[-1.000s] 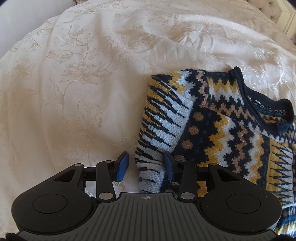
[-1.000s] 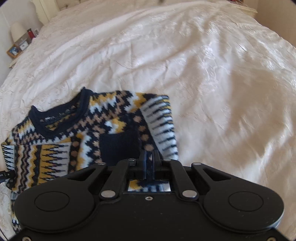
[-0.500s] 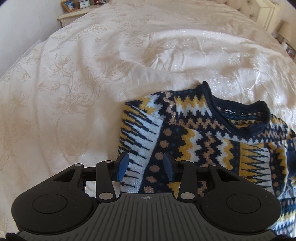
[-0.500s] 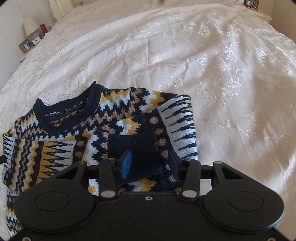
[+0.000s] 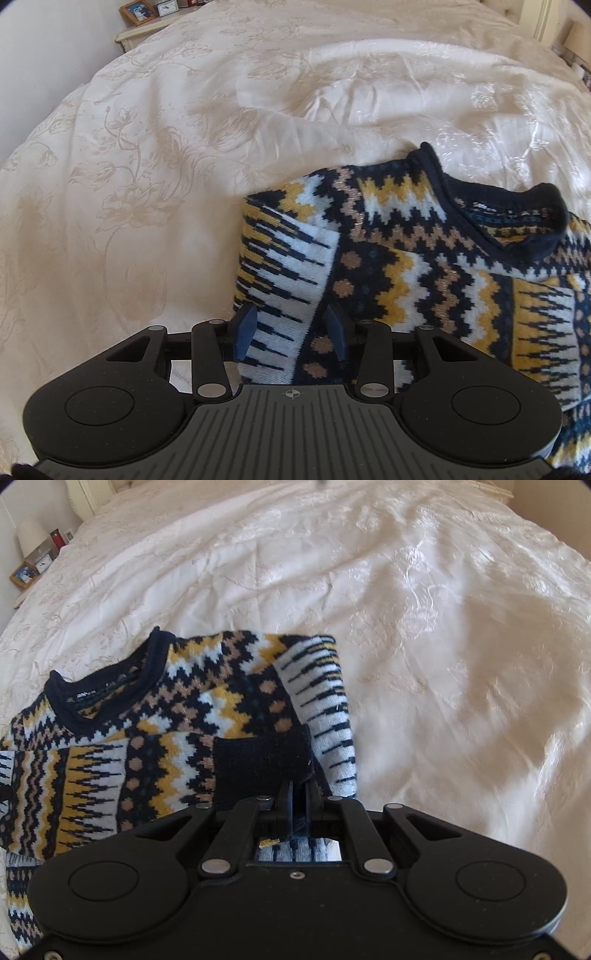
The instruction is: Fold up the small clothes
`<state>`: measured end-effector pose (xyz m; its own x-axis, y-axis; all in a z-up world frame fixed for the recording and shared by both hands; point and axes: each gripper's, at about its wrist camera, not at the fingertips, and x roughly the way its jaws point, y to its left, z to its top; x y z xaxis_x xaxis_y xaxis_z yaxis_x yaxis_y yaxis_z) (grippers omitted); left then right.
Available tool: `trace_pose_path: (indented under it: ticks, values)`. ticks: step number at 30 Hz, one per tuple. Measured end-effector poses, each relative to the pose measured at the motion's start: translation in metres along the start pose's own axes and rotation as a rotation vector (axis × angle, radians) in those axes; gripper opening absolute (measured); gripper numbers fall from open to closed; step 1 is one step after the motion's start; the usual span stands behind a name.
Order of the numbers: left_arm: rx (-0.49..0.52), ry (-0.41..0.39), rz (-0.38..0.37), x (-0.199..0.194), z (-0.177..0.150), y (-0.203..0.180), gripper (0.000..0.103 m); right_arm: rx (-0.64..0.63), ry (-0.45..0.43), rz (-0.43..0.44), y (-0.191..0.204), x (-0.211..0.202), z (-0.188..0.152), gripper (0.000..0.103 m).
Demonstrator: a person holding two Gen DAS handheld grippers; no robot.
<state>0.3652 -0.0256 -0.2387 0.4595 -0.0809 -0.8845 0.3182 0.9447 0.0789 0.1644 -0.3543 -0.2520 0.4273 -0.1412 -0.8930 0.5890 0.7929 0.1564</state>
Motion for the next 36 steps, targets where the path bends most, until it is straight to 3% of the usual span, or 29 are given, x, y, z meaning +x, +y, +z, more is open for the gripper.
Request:
trace_pose_path:
  ticks: [4,9,13,19,30,36]
  values:
    - [-0.018,0.048,0.047,0.014,0.0,0.01,0.045,-0.009,0.005,-0.037,0.004,0.004,0.003,0.021]
    - [-0.045,0.062,0.003,0.006,-0.004,0.021,0.049,0.002,-0.027,-0.105,0.005,-0.006,0.002,0.063]
    - [-0.067,0.051,-0.028,-0.017,-0.018,0.028,0.068,0.007,-0.053,-0.102,0.003,-0.025,-0.004,0.067]
    - [-0.082,0.055,-0.074,-0.051,-0.05,0.036,0.079,-0.007,-0.082,-0.062,0.008,-0.061,-0.028,0.077]
    - [-0.041,0.095,-0.156,-0.095,-0.126,0.048,0.08,0.002,-0.062,-0.006,0.02,-0.108,-0.114,0.102]
    - [-0.012,0.105,-0.179,-0.112,-0.167,0.054,0.08,0.0,0.005,-0.005,0.018,-0.114,-0.164,0.102]
